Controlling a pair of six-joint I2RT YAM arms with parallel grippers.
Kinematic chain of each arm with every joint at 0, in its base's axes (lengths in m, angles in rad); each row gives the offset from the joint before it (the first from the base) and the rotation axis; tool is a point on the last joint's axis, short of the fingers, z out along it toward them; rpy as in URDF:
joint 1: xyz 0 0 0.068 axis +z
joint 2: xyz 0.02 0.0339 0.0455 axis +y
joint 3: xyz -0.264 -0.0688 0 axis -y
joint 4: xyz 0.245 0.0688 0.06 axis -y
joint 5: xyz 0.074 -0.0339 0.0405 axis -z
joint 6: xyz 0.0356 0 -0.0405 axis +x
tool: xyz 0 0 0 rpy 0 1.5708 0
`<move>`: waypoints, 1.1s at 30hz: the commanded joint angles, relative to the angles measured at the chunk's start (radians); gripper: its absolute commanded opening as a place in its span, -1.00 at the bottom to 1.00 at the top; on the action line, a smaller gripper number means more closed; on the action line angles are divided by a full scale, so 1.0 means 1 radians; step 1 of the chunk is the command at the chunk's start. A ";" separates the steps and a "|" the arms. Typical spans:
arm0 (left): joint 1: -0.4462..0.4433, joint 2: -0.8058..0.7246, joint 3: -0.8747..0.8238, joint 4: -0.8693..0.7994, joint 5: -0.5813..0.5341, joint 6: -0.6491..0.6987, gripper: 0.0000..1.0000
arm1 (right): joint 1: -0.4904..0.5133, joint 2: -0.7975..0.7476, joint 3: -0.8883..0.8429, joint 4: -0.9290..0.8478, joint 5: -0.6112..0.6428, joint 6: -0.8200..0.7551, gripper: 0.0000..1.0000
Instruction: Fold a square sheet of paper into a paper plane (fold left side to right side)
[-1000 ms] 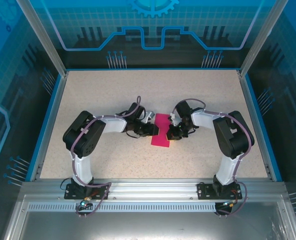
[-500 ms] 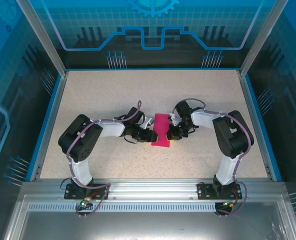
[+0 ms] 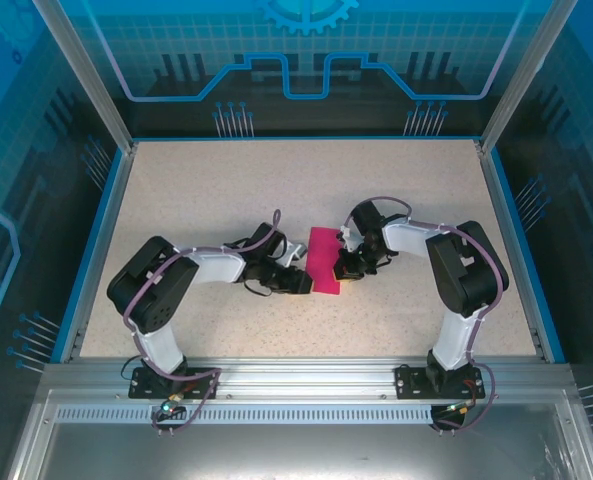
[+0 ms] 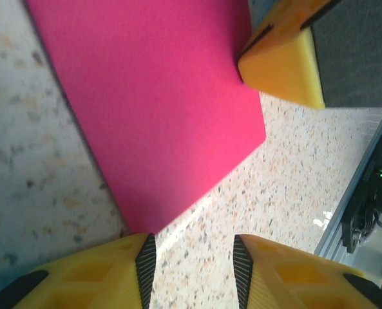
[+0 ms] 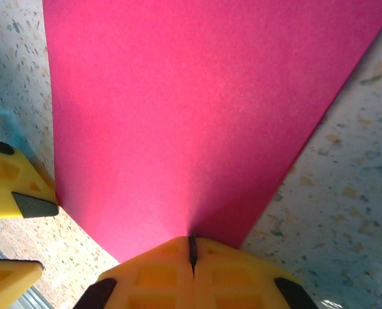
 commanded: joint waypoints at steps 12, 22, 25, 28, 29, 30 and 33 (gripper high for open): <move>0.035 -0.317 -0.043 -0.038 -0.180 -0.046 -0.06 | -0.105 -0.207 -0.084 0.050 0.069 -0.005 -0.28; 0.035 -0.377 -0.088 0.081 -0.271 -0.080 0.07 | -0.167 -0.139 -0.081 0.155 -0.095 0.065 0.02; 0.022 -0.264 -0.038 0.112 -0.152 -0.108 0.00 | -0.165 -0.128 -0.085 0.178 -0.091 0.089 0.04; -0.011 -0.152 0.032 0.106 -0.108 -0.112 -0.08 | -0.164 -0.129 -0.087 0.165 -0.082 0.092 0.05; -0.021 -0.122 0.049 0.104 -0.102 -0.112 -0.09 | -0.163 -0.130 -0.088 0.159 -0.079 0.092 0.05; -0.030 -0.095 0.066 0.098 -0.100 -0.109 -0.11 | -0.164 -0.133 -0.090 0.153 -0.072 0.089 0.06; -0.047 -0.027 0.106 0.075 -0.108 -0.102 -0.12 | -0.164 -0.141 -0.097 0.140 -0.063 0.080 0.08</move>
